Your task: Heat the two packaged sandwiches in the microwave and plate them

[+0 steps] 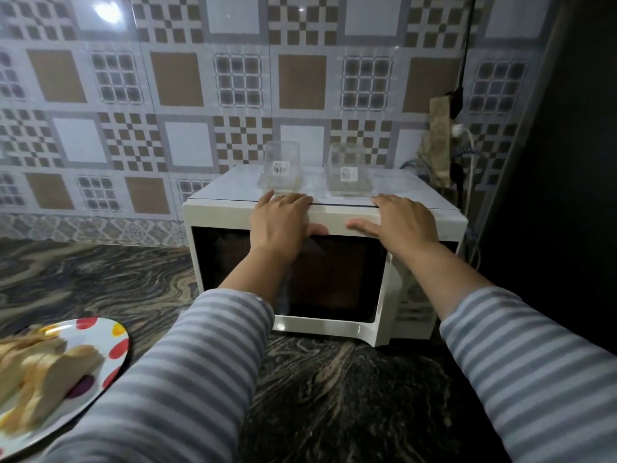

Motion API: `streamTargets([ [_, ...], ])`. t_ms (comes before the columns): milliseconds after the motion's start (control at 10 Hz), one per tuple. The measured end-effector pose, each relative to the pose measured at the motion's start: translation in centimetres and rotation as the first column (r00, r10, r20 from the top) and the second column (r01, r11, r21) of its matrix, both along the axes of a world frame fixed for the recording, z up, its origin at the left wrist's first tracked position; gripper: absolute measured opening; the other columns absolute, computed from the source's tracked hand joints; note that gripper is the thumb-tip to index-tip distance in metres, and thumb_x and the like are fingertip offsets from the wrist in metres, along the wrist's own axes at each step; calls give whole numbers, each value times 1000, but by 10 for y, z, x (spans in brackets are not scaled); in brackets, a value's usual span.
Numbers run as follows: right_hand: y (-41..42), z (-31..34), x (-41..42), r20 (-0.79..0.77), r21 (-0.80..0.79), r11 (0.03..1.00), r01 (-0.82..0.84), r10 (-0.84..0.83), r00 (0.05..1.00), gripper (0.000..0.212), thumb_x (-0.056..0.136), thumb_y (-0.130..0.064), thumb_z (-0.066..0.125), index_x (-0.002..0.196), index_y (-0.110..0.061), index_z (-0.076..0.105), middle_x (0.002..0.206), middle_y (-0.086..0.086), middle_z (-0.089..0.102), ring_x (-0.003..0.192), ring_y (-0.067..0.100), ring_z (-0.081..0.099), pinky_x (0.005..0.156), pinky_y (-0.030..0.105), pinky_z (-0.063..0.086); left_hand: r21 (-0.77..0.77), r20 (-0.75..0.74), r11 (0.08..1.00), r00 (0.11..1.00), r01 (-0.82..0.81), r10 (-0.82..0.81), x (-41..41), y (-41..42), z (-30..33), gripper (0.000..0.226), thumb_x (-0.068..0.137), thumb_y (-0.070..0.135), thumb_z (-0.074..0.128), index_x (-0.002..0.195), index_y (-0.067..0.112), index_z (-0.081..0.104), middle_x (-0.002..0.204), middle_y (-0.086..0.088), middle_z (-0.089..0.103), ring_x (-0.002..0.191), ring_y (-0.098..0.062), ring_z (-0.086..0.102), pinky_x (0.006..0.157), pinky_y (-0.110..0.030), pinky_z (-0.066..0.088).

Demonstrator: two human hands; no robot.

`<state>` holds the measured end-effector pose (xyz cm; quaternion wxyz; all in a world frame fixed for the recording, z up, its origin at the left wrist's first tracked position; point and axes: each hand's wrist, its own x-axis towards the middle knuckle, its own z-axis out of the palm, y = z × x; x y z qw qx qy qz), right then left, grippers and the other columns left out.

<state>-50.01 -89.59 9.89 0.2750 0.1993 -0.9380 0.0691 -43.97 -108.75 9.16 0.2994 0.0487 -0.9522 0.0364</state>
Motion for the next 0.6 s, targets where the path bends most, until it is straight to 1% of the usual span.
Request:
streamTargets([
  [100, -1, 0, 0, -12, 12, 1000, 19, -19, 1000, 81, 75, -79, 45, 122, -14, 59, 120, 8, 65, 107, 29, 60, 81, 37, 47, 1, 1, 1000, 1000, -9, 9, 0, 1, 0, 71, 82, 68, 48, 140, 27, 44, 146, 7, 46, 135, -10, 40, 116, -31, 13],
  [200, -2, 4, 1, -30, 36, 999, 41, -40, 999, 75, 77, -76, 47, 118, -15, 60, 113, 9, 67, 103, 31, 60, 75, 35, 45, -8, -28, 1000, 1000, -10, 10, -1, 3, 0, 65, 85, 64, 49, 136, 26, 47, 142, 5, 51, 132, -12, 45, 116, -31, 16],
  [300, -1, 6, -1, -34, 45, 997, 57, -56, 998, 73, 78, -76, 46, 117, -16, 59, 111, 8, 68, 100, 30, 61, 70, 34, 43, 20, -40, 1000, 999, 12, -11, -2, 2, -2, 64, 88, 60, 50, 140, 24, 44, 146, 4, 46, 135, -13, 41, 116, -31, 17],
  [400, -1, -4, -4, -23, 38, 999, 21, -20, 1000, 73, 79, -75, 44, 117, -15, 59, 112, 7, 67, 101, 30, 61, 73, 35, 44, 77, -54, 996, 998, 46, -42, -3, 3, -10, 63, 89, 53, 54, 142, 21, 42, 148, 3, 44, 136, -15, 38, 114, -30, 21],
  [500, -2, 10, 4, 86, 68, 997, 29, -35, 996, 74, 84, -72, 38, 128, -14, 52, 130, 7, 58, 120, 29, 51, 96, 40, 40, 102, -27, 992, 997, 73, -71, -1, 6, -4, 64, 93, 51, 49, 147, 19, 34, 154, 2, 35, 143, -15, 28, 118, -32, 14],
  [600, 3, -7, 31, 36, 33, 999, 0, -2, 999, 76, 93, -62, 32, 151, -14, 21, 158, 5, 22, 147, 22, 14, 119, 45, 8, 73, -81, 989, 989, 132, -127, 19, 7, -19, 64, 98, 46, 41, 152, 18, 20, 160, 2, 20, 148, -13, 10, 119, -34, 0],
])
